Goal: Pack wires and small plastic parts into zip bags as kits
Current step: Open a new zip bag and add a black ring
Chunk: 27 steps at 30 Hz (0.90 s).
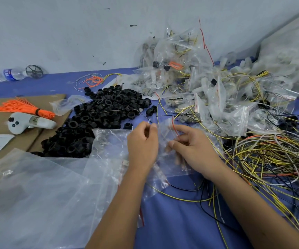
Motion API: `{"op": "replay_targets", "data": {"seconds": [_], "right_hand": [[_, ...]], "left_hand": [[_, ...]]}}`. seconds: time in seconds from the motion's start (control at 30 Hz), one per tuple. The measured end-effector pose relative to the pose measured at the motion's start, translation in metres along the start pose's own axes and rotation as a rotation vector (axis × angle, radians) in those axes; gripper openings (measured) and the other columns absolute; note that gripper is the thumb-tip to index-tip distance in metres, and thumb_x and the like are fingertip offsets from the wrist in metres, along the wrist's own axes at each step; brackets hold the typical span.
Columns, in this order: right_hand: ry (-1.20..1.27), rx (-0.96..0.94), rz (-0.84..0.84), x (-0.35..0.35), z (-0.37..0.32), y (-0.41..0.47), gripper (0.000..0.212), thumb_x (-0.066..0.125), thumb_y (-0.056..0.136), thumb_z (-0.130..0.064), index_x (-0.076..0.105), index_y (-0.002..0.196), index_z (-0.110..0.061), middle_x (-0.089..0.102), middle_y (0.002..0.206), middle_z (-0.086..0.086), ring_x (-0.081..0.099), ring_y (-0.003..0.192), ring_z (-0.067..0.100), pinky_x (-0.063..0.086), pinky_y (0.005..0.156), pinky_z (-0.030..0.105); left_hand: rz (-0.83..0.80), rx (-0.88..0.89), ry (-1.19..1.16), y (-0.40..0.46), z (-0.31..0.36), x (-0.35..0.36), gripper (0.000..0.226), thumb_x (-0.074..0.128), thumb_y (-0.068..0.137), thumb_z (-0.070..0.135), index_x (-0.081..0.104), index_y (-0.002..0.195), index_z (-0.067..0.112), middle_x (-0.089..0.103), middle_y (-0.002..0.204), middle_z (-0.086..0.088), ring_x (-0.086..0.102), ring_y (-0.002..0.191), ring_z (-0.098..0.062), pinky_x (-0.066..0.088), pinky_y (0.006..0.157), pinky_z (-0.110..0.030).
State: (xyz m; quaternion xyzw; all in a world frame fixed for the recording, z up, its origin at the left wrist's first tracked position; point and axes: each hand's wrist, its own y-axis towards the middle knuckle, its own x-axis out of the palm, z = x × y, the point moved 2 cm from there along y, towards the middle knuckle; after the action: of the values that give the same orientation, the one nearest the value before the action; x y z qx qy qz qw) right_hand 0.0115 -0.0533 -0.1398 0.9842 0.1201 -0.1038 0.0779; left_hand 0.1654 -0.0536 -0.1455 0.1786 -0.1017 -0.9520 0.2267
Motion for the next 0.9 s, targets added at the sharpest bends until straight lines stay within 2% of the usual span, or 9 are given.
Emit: {"op": "replay_targets", "data": {"seconds": [0.17, 0.3, 0.43, 0.57, 0.63, 0.7, 0.8, 0.83, 0.9], "right_hand": [[-0.047, -0.093, 0.263, -0.012, -0.004, 0.001, 0.018, 0.064, 0.098, -0.018, 0.066, 0.115, -0.023, 0.063, 0.051, 0.003, 0.052, 0.038, 0.009, 0.041, 0.043, 0.021], [-0.267, -0.197, 0.420, -0.014, -0.015, 0.018, 0.008, 0.063, 0.098, -0.021, 0.070, 0.096, -0.019, 0.067, 0.059, -0.003, 0.066, 0.055, 0.010, 0.050, 0.059, 0.029], [-0.721, -0.319, 0.272, -0.002, -0.025, 0.072, 0.015, 0.060, 0.093, -0.014, 0.073, 0.100, -0.017, 0.073, 0.084, 0.003, 0.067, 0.083, 0.025, 0.051, 0.076, 0.037], [-1.164, -0.319, -0.217, 0.011, -0.021, 0.136, 0.055, 0.053, 0.090, -0.002, 0.055, 0.142, -0.022, 0.055, 0.135, 0.007, 0.045, 0.116, 0.031, 0.043, 0.096, 0.040], [-1.304, -0.330, -0.371, 0.017, -0.018, 0.153, 0.065, 0.052, 0.092, -0.001, 0.043, 0.152, -0.025, 0.046, 0.147, 0.002, 0.036, 0.122, 0.029, 0.041, 0.101, 0.043], [-1.335, -0.365, -0.405, 0.019, -0.018, 0.159, 0.058, 0.055, 0.092, -0.002, 0.051, 0.145, -0.023, 0.053, 0.139, 0.001, 0.037, 0.122, 0.028, 0.044, 0.097, 0.045], [-1.394, -0.442, -0.333, 0.016, -0.020, 0.154, 0.030, 0.060, 0.091, -0.007, 0.068, 0.117, -0.020, 0.064, 0.117, 0.001, 0.041, 0.118, 0.023, 0.041, 0.075, 0.034], [-1.403, -0.432, -0.309, 0.013, -0.020, 0.151, 0.027, 0.060, 0.092, -0.009, 0.069, 0.114, -0.021, 0.065, 0.114, 0.001, 0.042, 0.118, 0.022, 0.040, 0.073, 0.032], [-1.337, -0.370, -0.234, 0.004, -0.023, 0.138, 0.028, 0.059, 0.093, -0.011, 0.071, 0.117, -0.020, 0.063, 0.114, 0.005, 0.045, 0.118, 0.025, 0.046, 0.084, 0.036]], "left_hand": [[0.019, -0.009, 0.143, 0.004, -0.005, -0.007, 0.031, 0.058, 0.099, 0.029, 0.054, 0.071, 0.016, 0.062, 0.065, 0.000, 0.057, 0.067, -0.023, 0.049, 0.072, -0.043], [-0.033, 0.087, 0.219, 0.006, -0.002, -0.008, 0.020, 0.062, 0.097, 0.035, 0.056, 0.083, 0.022, 0.061, 0.069, 0.008, 0.058, 0.066, -0.013, 0.046, 0.065, -0.034], [-0.146, 0.299, 0.255, 0.002, 0.007, -0.005, 0.006, 0.059, 0.091, 0.024, 0.055, 0.089, 0.027, 0.060, 0.073, 0.009, 0.055, 0.067, -0.011, 0.046, 0.062, -0.036], [-0.271, 0.463, 0.222, -0.001, 0.013, -0.004, 0.022, 0.048, 0.085, 0.013, 0.063, 0.097, 0.024, 0.051, 0.081, 0.013, 0.047, 0.071, -0.011, 0.044, 0.066, -0.038], [-0.330, 0.471, 0.240, -0.002, 0.013, -0.002, 0.031, 0.043, 0.085, 0.016, 0.066, 0.104, 0.025, 0.046, 0.083, 0.016, 0.047, 0.076, -0.010, 0.043, 0.068, -0.036], [-0.391, 0.456, 0.288, -0.003, 0.012, -0.001, 0.043, 0.036, 0.084, 0.023, 0.069, 0.112, 0.028, 0.046, 0.090, 0.014, 0.053, 0.084, -0.014, 0.047, 0.075, -0.039], [-0.440, 0.418, 0.327, -0.002, 0.011, 0.000, 0.049, 0.034, 0.084, 0.024, 0.070, 0.117, 0.029, 0.055, 0.100, 0.007, 0.058, 0.093, -0.018, 0.050, 0.082, -0.042], [-0.443, 0.410, 0.333, -0.002, 0.010, 0.001, 0.047, 0.036, 0.084, 0.023, 0.071, 0.115, 0.028, 0.058, 0.103, 0.006, 0.059, 0.095, -0.018, 0.050, 0.083, -0.042], [-0.433, 0.401, 0.329, -0.003, 0.010, 0.000, 0.040, 0.038, 0.085, 0.021, 0.070, 0.108, 0.025, 0.061, 0.102, 0.005, 0.059, 0.094, -0.017, 0.050, 0.084, -0.041]]}}
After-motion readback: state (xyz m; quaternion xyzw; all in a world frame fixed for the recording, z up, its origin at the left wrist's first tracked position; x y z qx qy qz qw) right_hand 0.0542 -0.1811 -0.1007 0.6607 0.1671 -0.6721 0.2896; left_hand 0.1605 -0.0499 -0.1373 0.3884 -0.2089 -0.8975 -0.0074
